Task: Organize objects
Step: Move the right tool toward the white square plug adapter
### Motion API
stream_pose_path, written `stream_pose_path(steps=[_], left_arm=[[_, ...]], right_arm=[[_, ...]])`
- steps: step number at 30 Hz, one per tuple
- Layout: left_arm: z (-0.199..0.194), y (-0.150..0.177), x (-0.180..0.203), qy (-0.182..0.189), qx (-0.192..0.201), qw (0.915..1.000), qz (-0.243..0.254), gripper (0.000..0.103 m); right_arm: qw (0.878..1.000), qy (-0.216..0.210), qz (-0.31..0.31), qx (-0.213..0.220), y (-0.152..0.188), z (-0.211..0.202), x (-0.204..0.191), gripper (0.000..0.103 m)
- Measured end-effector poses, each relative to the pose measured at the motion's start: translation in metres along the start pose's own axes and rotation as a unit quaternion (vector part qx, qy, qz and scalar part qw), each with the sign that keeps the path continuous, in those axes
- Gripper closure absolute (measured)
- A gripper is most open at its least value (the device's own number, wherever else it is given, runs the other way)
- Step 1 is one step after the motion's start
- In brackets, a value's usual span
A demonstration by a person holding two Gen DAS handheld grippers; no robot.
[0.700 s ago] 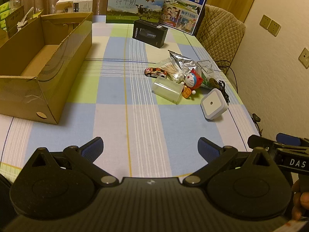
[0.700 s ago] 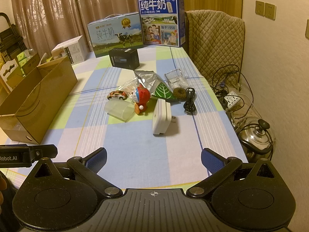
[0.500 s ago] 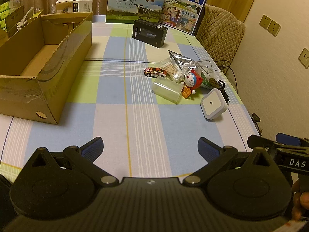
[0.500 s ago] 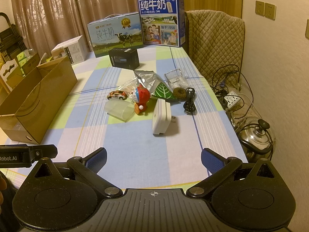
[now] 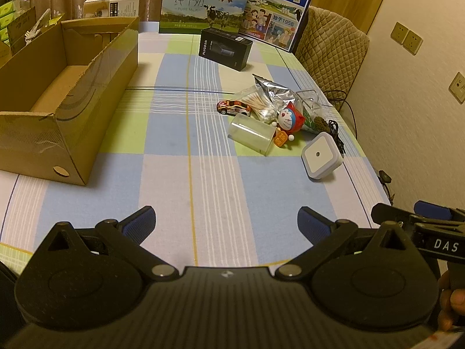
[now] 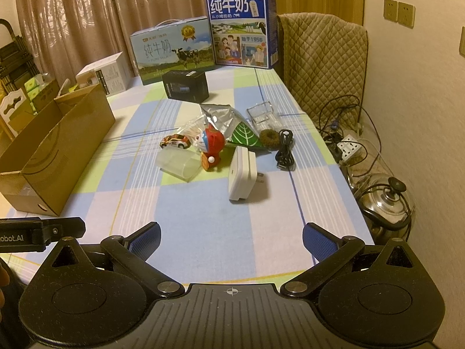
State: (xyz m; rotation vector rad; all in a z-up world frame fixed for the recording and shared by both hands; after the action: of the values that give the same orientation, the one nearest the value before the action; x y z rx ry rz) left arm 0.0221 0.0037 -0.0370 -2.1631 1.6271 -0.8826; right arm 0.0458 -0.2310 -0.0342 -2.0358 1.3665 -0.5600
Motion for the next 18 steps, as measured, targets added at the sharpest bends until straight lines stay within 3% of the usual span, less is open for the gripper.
stream_pose_path(steps=[18], left_arm=[[0.01,-0.011,-0.004,0.002,0.003,1.0,0.001,0.001]], right_arm=[[1.0,-0.001,0.001,0.004,-0.009,0.004,0.007,0.002]])
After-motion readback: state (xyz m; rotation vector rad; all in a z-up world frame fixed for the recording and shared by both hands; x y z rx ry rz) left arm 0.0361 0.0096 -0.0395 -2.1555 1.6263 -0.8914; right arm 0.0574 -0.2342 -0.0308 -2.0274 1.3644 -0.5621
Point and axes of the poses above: each gripper's, at about its wrist camera, not at the fingertips, and z roughly the way its jaws point, x to its right, y to its underside, the point moved 4 cm from there along z, roughly the way its jaws point, and after that the axes turned 10 degrees about -z, right-handed, at the moved point
